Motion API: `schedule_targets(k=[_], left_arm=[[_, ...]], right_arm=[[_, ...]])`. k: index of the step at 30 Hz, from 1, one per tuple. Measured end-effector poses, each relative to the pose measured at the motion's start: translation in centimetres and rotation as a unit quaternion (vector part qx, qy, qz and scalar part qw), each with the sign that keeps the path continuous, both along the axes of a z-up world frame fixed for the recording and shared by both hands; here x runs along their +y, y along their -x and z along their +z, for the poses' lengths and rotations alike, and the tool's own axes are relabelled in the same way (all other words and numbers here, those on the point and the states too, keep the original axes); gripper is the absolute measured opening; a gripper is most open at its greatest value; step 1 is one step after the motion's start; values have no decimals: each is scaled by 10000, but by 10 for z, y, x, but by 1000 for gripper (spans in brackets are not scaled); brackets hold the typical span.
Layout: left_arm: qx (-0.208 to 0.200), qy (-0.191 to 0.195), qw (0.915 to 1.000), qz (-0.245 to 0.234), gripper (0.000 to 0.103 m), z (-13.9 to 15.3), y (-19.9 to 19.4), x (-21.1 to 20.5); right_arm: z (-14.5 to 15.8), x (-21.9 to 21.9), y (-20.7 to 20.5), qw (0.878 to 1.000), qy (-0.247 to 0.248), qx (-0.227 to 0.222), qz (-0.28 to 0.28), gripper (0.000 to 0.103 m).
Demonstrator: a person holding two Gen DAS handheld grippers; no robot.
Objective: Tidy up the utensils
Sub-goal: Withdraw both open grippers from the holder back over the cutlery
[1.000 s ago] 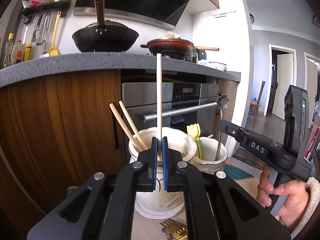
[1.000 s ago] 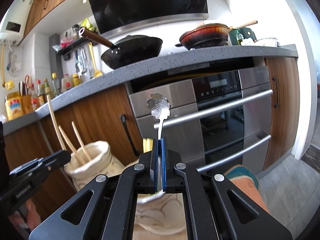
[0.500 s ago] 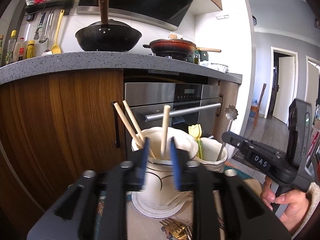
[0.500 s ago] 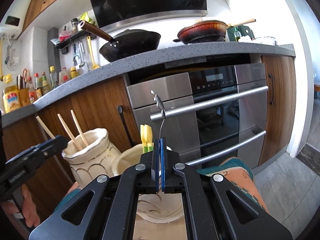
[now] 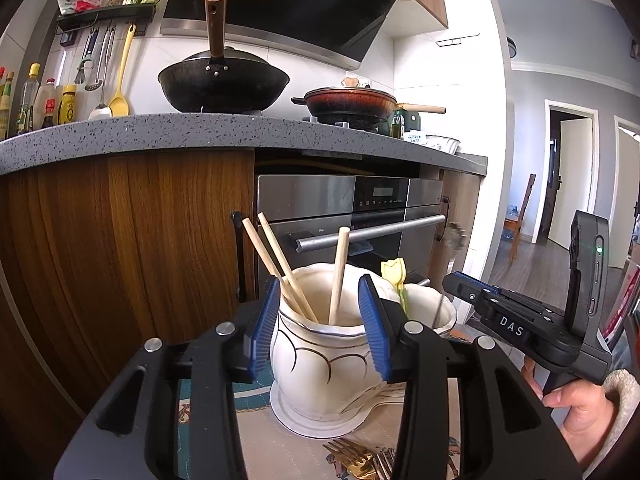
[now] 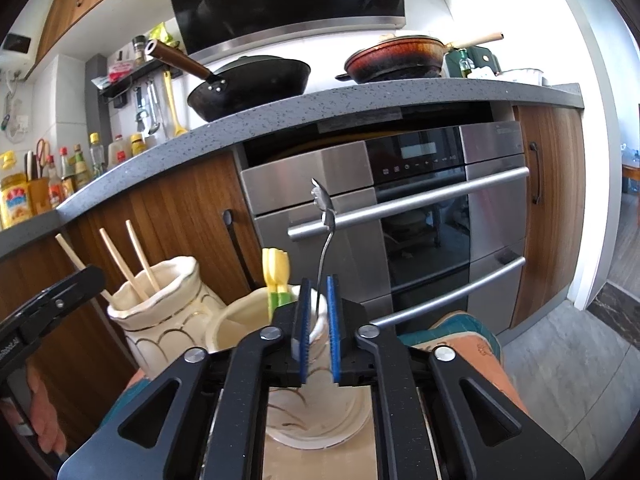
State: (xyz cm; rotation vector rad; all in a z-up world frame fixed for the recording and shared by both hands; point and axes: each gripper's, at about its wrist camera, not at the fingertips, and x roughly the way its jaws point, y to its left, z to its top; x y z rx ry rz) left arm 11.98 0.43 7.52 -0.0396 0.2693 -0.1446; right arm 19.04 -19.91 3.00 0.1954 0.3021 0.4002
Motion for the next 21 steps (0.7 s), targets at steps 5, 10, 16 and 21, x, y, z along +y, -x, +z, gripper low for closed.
schedule_targets(k=[5,10,16,21], left_arm=[[16,2,10000,-10,42,0,0,0],[3,63,10000,37,52,1,1,2],[3,152,9998,162,76,-2,16,6],[223,222,9991,280,91,-14,29,10]], right_arm=[[0,-3,-1,10000,-36,21,-62,16],[0,-5,3,9999,-62,-16,-96,35],[2,-11,26,9998,-142,-107,-65,72],[-2,-13,52,9999,-70,-119,-19,84]])
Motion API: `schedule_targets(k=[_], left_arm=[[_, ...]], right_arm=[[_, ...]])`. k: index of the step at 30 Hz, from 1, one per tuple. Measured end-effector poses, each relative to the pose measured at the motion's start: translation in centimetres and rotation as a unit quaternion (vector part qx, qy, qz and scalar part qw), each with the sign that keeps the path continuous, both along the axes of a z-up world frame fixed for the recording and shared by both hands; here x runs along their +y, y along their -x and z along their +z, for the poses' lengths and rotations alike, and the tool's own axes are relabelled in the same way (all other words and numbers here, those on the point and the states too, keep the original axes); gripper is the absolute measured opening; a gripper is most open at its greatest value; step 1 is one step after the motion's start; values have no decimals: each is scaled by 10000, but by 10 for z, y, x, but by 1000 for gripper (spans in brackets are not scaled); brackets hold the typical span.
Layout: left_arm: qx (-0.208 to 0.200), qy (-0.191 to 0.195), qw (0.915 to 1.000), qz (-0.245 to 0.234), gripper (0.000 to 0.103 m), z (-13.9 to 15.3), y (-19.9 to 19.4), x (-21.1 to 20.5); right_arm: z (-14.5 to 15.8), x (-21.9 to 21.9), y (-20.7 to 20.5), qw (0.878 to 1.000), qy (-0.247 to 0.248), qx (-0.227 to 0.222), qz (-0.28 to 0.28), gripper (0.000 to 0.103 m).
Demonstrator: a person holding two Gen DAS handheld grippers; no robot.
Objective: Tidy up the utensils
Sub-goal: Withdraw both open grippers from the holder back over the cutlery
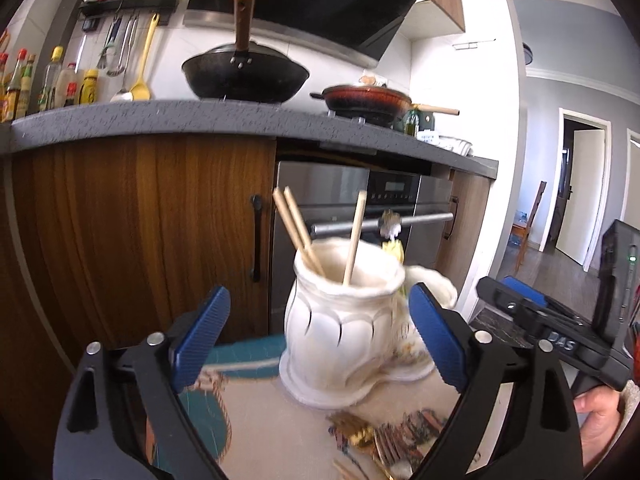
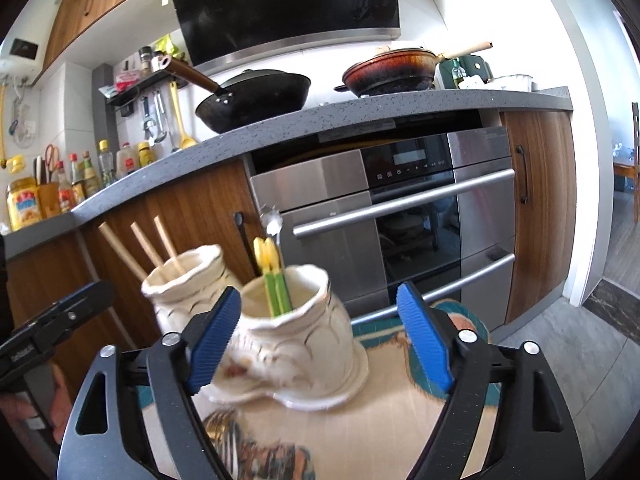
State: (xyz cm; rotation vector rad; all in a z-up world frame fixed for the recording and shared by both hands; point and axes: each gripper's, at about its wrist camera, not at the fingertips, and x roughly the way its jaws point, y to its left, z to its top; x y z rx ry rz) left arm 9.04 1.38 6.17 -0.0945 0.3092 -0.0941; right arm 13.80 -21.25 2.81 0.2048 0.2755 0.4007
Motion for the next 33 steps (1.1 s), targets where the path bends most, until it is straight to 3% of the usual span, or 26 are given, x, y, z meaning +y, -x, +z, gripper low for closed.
schedule_targets(k=[5,16,24,33], left_arm=[[387,-27,9992,101,95,-15,13,0],[1040,-9,9942,281,96,-34,45,-4],[1777,-47,9839,169,96,-57,57,-16],[2538,-420,9663,12,92,-90,58,-34]], right_arm=[[-6,-1,23,9999,116,50,44,92],[-17,-15,54,9997,53,241,77,94],[-20,-28,56,9991,-80,408,67,95],[-19,-27,56,9989,-88,428,171,95]])
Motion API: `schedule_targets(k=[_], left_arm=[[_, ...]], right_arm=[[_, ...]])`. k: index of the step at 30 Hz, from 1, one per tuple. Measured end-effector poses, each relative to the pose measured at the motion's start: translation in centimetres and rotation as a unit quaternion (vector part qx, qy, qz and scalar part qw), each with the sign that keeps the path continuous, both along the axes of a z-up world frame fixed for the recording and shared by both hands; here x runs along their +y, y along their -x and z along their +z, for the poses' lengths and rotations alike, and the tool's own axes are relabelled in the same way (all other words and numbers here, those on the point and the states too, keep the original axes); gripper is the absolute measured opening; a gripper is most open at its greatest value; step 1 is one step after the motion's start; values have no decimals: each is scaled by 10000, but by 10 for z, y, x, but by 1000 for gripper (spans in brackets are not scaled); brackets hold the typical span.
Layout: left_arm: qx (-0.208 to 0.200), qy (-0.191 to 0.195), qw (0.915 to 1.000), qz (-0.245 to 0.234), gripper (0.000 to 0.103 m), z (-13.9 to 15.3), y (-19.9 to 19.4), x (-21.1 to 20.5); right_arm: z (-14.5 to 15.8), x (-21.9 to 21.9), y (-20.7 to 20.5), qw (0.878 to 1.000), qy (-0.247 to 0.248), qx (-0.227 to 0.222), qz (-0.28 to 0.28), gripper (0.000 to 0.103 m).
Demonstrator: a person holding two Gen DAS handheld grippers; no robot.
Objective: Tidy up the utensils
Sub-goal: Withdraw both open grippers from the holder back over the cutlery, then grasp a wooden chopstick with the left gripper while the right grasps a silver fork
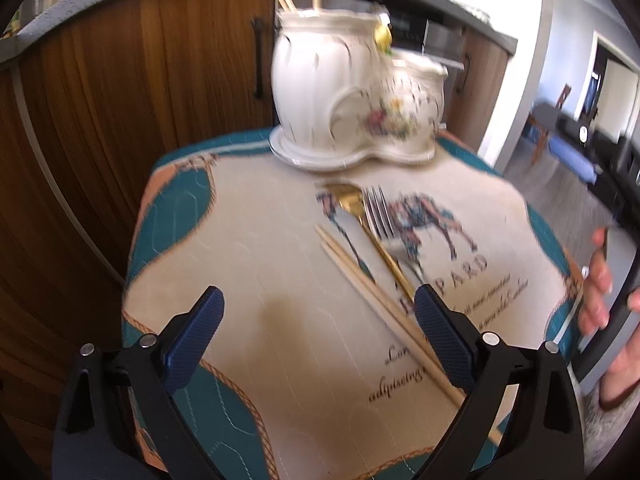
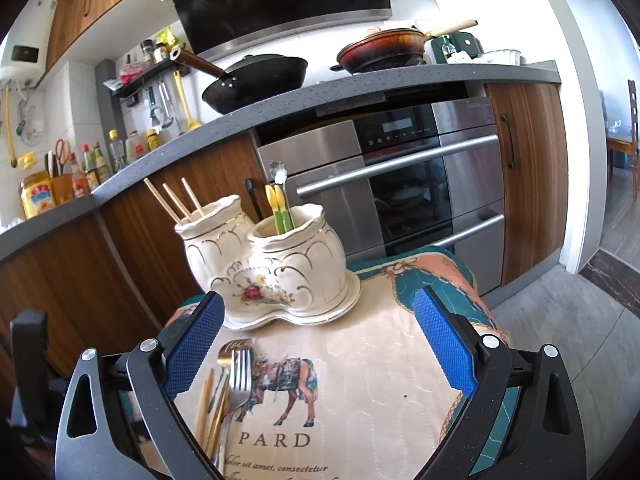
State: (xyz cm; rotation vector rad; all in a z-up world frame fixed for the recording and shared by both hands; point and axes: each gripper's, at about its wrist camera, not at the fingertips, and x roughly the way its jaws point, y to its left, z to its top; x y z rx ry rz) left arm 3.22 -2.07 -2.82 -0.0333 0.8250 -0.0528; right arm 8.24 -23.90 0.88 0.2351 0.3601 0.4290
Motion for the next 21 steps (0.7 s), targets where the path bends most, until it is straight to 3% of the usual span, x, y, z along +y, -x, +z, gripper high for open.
schedule_targets(k=[8,11,14,18,21], left_arm=[[303,-281,9989,-209,71,-15,-2,-15],[314,-371,9986,-219,55,-13,-3,-15],[427,-419,9980,-187,46,-16,-10,-14],[596,118,9979,-237,46,-13,-12,-13],[595,28,9977,-314,46,-11,-10,-20]], right_arm=[[0,0,0,10000,6,8,34,95],[0,-1,-1,10000,-14,17,39,95],[0,0,-1,10000,-8,20,60,95],[-1,1,0,9999,43,4,95,95],[-1,2,0,9999,45,10,107,95]])
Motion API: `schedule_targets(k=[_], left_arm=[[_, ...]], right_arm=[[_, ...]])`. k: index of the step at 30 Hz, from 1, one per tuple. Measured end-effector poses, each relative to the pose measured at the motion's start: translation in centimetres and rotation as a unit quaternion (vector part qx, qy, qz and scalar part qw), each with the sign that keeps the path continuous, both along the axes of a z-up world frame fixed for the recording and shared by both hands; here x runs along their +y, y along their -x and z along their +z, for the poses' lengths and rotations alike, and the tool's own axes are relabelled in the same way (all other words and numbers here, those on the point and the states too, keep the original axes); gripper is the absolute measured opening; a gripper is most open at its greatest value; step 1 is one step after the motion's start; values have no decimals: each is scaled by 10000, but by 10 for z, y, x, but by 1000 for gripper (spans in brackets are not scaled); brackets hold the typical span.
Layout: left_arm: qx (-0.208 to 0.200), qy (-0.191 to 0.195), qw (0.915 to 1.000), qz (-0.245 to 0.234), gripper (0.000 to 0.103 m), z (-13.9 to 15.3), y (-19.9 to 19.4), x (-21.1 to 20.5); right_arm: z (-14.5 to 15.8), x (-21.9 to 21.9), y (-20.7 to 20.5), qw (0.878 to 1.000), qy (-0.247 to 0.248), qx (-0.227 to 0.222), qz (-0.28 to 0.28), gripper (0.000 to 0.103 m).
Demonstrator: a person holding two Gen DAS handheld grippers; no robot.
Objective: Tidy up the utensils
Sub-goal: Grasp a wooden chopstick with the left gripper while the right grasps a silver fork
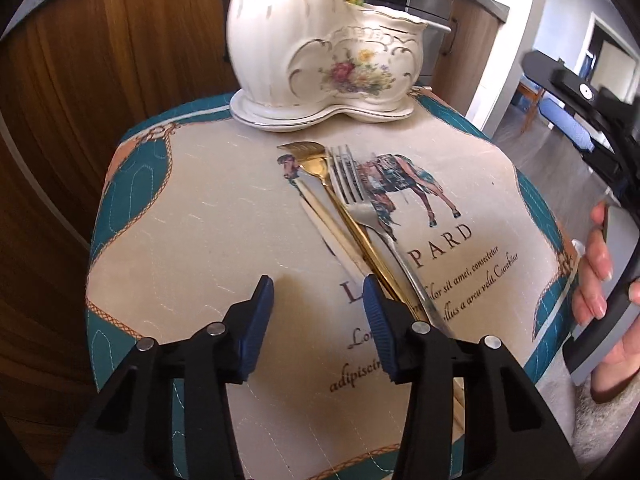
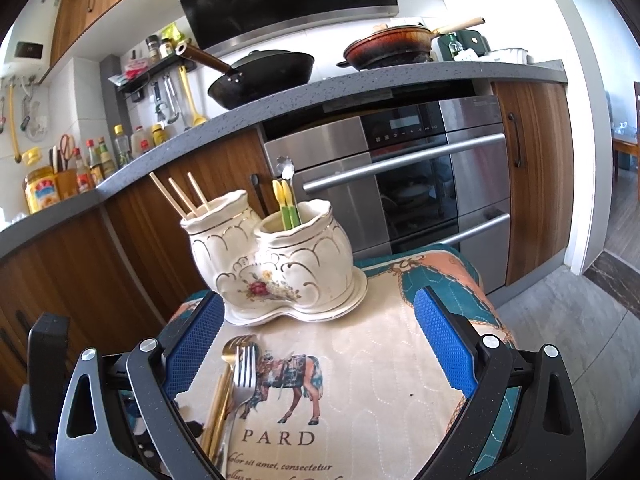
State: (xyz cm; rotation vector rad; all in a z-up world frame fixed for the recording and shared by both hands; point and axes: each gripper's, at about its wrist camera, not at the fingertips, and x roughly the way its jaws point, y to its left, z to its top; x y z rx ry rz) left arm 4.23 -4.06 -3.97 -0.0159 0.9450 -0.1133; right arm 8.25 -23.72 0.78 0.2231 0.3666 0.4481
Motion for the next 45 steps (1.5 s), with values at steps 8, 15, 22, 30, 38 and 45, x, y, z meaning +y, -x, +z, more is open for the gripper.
schedule_targets(k=[8,15,22,30,38,45], left_arm=[[-56,-161,9996,-202,46,1,5,-15],[-50,-202,9997,-139,46,0,7,-7],[-50,-425,9985,-336,29,-3,11,-20],[-54,-752,9952,-627,11,-1,12,-7],[-78,-774,9959,-470,15,-4,8,11],[-254,-526,9972,-459,16,-7,10,19]], right_arm=[[-1,2,1,10000,-8,-5,22,95],[0,-1,1,10000,-59,25,12,95],[1,2,2,10000,10,25,81,95],[-1,4,-1,9995,101,202,222,95],[-25,41,-5,9855,797,1224,862,62],[-47,78,9,9692,1300,1625,1315,25]])
